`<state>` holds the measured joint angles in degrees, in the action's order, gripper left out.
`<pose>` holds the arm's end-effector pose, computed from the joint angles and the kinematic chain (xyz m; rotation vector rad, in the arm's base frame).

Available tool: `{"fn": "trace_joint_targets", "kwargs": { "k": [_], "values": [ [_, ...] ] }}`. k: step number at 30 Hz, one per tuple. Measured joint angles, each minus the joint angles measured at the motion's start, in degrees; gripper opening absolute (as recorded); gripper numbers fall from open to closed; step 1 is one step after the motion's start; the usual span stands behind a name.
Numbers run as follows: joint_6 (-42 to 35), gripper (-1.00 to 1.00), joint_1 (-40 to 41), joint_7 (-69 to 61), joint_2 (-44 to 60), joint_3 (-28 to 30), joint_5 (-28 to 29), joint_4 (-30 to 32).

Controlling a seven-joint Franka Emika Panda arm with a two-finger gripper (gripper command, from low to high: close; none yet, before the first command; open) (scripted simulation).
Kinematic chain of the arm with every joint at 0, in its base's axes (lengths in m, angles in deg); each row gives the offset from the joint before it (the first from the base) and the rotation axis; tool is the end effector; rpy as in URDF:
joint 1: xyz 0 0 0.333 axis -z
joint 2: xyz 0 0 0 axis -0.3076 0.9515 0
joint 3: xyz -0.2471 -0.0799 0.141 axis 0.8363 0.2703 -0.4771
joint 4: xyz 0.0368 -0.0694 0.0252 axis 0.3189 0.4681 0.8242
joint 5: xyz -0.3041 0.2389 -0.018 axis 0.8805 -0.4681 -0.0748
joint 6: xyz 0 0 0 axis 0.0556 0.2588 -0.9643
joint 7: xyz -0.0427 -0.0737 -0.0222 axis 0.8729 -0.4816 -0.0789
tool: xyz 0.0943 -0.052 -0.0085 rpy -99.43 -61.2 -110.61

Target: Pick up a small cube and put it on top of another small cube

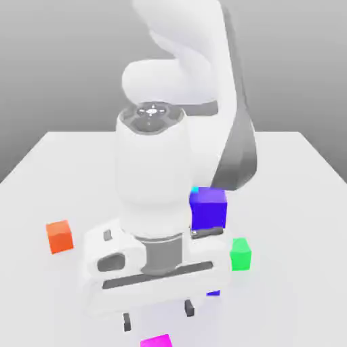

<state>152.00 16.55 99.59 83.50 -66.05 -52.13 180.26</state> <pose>0.5237 -0.0236 0.1720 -3.0445 0.7630 -0.0140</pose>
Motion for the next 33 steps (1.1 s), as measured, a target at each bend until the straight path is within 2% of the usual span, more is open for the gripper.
{"fn": "trace_joint_targets", "kwargs": {
  "k": [3,4,11,15,17,24,33],
  "values": [
    [4.52,0.00,0.52,-0.61,6.23,-0.62,-0.51,-1.22],
    [5.62,-1.00,0.67,-0.72,7.68,-0.79,-0.64,-1.53],
    [5.59,-1.00,0.72,-0.68,7.73,-0.84,-0.56,-1.54],
    [0.18,-1.00,0.13,-0.21,0.76,-0.12,0.04,-0.01],
    [-1.23,-1.00,-0.31,-1.80,-2.11,-1.61,-0.25,1.41],
    [-2.45,-1.00,-4.66,-15.63,-16.17,-7.79,5.15,13.92],
    [-1.81,-1.00,-13.36,-39.35,-32.27,-10.09,5.35,30.26]
  ]
}}
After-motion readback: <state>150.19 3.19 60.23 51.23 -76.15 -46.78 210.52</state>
